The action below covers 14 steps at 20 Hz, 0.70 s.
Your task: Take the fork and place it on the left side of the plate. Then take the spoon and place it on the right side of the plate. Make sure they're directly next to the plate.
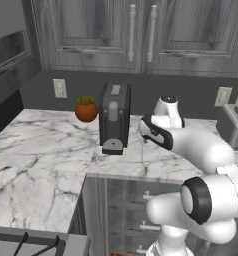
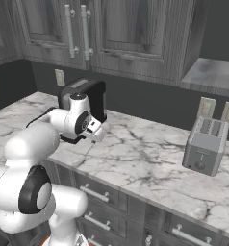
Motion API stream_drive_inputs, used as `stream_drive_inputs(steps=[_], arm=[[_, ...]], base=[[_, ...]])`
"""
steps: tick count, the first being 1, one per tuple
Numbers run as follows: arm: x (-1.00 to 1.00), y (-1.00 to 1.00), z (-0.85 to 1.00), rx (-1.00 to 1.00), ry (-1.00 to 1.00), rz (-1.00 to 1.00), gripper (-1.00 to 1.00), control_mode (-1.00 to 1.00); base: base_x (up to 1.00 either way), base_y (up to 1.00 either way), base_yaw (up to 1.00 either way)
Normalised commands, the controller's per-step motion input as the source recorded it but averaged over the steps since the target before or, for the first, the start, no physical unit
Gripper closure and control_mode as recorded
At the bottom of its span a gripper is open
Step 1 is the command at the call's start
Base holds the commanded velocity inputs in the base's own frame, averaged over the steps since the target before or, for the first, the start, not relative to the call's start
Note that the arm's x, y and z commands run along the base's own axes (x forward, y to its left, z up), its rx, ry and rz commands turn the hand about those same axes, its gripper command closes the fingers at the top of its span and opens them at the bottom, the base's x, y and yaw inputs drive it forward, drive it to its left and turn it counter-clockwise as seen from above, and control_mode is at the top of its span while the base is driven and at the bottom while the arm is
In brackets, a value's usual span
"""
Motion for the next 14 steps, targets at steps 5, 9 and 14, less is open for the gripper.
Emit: stream_drive_inputs(steps=[5,9,14], arm=[[0.30,0.10,-0.42,-0.04,0.00,0.00,-1.00,-1.00],[0.24,0.00,-0.31,0.00,0.00,0.00,-1.00,-1.00],[0.13,-0.01,-0.19,0.00,0.00,0.01,-1.00,-1.00]], base=[[0.00,0.00,0.00],[0.00,0.00,0.00],[0.00,0.00,0.00]])
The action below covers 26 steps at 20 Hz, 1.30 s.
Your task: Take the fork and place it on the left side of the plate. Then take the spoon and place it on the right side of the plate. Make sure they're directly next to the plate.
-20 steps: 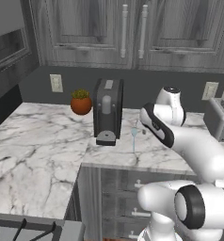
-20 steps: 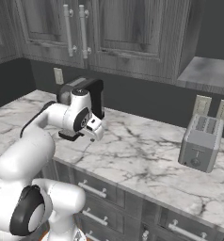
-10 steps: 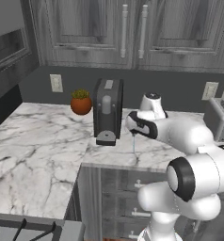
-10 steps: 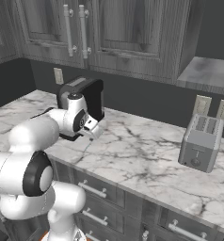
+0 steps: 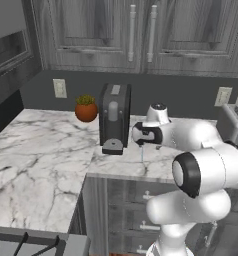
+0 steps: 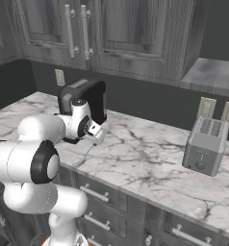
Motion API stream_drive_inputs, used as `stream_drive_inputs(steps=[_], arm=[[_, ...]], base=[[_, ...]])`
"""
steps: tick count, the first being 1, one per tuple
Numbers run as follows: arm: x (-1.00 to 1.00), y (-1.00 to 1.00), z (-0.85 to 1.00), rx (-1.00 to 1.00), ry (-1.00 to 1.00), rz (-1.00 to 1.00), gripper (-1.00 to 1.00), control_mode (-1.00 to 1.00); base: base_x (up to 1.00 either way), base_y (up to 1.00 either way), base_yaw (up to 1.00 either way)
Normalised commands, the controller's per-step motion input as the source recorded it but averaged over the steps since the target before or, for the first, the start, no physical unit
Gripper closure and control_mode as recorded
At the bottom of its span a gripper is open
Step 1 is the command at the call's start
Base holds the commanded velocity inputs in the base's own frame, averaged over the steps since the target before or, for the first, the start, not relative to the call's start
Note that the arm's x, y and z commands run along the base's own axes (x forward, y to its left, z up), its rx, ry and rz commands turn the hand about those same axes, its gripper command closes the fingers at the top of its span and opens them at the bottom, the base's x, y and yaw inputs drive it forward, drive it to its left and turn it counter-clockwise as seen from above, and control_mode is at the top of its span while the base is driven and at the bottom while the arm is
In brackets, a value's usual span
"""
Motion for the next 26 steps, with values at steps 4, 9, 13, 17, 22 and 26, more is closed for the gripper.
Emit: stream_drive_inputs(steps=[4,9,13,17,22,26], arm=[[0.34,0.00,-0.29,0.00,0.00,0.01,-1.00,-1.00],[0.34,-0.03,-0.29,0.00,0.00,0.04,-1.00,-1.00],[0.49,-0.01,-0.27,0.00,0.00,0.05,-1.00,-1.00],[0.31,0.00,-0.09,0.00,0.00,0.04,-1.00,-1.00],[0.33,0.00,-0.14,0.00,0.00,0.01,-1.00,-1.00],[0.00,0.00,-0.36,0.00,0.01,0.00,-1.00,-1.00]], base=[[0.00,0.00,0.00],[0.00,0.00,0.00],[0.00,0.00,0.00],[0.00,0.00,0.00],[0.00,0.00,0.00],[0.00,0.00,0.00]])
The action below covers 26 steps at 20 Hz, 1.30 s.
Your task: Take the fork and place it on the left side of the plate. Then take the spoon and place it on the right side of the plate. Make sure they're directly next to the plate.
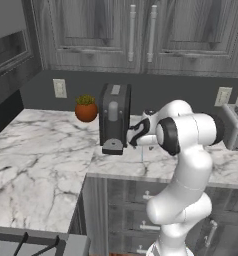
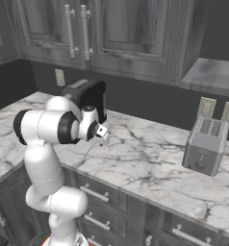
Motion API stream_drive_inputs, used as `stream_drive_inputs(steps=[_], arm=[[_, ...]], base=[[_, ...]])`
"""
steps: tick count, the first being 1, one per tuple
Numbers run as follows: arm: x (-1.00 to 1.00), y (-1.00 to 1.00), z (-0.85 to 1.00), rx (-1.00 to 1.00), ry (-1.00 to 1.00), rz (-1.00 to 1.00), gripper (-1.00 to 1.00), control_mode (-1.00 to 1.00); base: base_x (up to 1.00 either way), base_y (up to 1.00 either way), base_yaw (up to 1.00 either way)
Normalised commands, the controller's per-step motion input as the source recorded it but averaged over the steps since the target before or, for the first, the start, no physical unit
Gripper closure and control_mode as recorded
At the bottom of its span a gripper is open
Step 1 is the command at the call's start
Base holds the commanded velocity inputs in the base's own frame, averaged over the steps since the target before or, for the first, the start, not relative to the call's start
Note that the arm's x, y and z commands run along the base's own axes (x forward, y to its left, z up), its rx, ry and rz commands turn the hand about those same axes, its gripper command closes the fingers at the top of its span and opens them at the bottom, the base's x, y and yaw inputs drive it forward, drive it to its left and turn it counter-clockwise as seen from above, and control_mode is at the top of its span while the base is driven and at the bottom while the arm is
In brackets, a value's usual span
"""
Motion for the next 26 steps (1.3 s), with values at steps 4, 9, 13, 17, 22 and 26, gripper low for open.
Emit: stream_drive_inputs(steps=[4,9,13,17,22,26], arm=[[0.00,0.00,-0.37,-0.02,0.00,0.00,-1.00,-1.00],[0.10,0.00,-0.04,-0.01,0.00,0.00,-1.00,-1.00],[0.00,0.00,-0.12,0.00,0.00,0.00,-1.00,-1.00],[-0.09,0.00,-0.37,0.00,0.00,0.00,-1.00,-1.00],[-0.04,0.00,-0.46,0.00,0.00,0.00,1.00,-1.00],[-0.01,-0.10,-0.49,0.00,0.00,0.00,1.00,-1.00]], base=[[0.00,0.00,0.00],[0.00,0.00,0.00],[0.00,0.00,0.00],[0.00,0.00,0.00],[0.00,0.00,0.00],[0.00,0.00,0.00]])
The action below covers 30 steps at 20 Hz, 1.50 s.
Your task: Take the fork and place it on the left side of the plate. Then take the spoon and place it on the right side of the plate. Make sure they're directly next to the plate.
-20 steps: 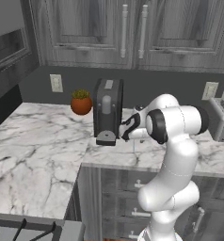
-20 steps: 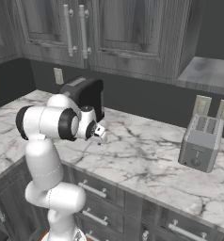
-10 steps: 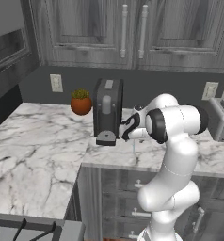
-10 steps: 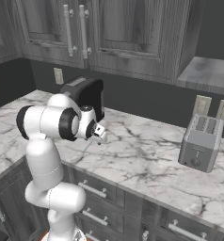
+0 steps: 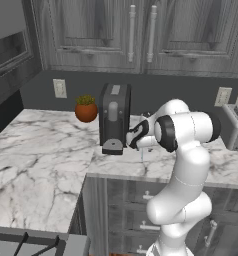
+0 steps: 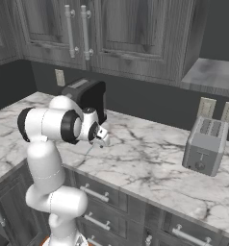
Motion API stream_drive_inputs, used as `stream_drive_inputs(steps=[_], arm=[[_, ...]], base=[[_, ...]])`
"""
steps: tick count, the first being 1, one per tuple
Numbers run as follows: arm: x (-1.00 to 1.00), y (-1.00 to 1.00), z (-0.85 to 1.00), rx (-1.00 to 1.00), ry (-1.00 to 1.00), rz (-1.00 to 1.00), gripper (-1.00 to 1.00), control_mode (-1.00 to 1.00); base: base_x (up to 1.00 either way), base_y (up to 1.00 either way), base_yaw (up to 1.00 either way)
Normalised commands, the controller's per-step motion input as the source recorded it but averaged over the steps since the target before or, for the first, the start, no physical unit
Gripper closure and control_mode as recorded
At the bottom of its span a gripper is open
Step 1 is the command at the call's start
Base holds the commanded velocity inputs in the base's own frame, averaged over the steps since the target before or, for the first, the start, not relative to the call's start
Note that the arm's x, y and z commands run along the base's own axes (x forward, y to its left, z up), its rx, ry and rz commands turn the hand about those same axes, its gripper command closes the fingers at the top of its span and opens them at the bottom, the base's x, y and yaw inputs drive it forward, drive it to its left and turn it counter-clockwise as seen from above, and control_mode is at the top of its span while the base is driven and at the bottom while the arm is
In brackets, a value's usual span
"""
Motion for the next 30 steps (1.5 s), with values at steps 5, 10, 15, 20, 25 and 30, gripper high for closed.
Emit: stream_drive_inputs(steps=[5,10,15,20,25,30], arm=[[-0.10,-0.20,-0.49,0.00,0.00,0.00,1.00,-1.00],[-0.16,-0.22,-0.45,0.00,0.00,0.00,1.00,-1.00],[-0.18,-0.19,-0.16,0.01,0.00,0.00,1.00,-1.00],[-0.27,-0.07,0.07,0.03,0.00,0.00,1.00,-1.00],[-0.23,0.00,0.47,0.02,0.00,-0.01,1.00,-1.00],[-0.11,0.07,0.73,0.00,0.00,0.00,1.00,-1.00]], base=[[0.00,0.00,0.00],[0.00,0.00,0.00],[0.00,0.00,0.00],[0.00,0.00,0.00],[0.00,0.00,0.00],[0.00,0.00,0.00]])
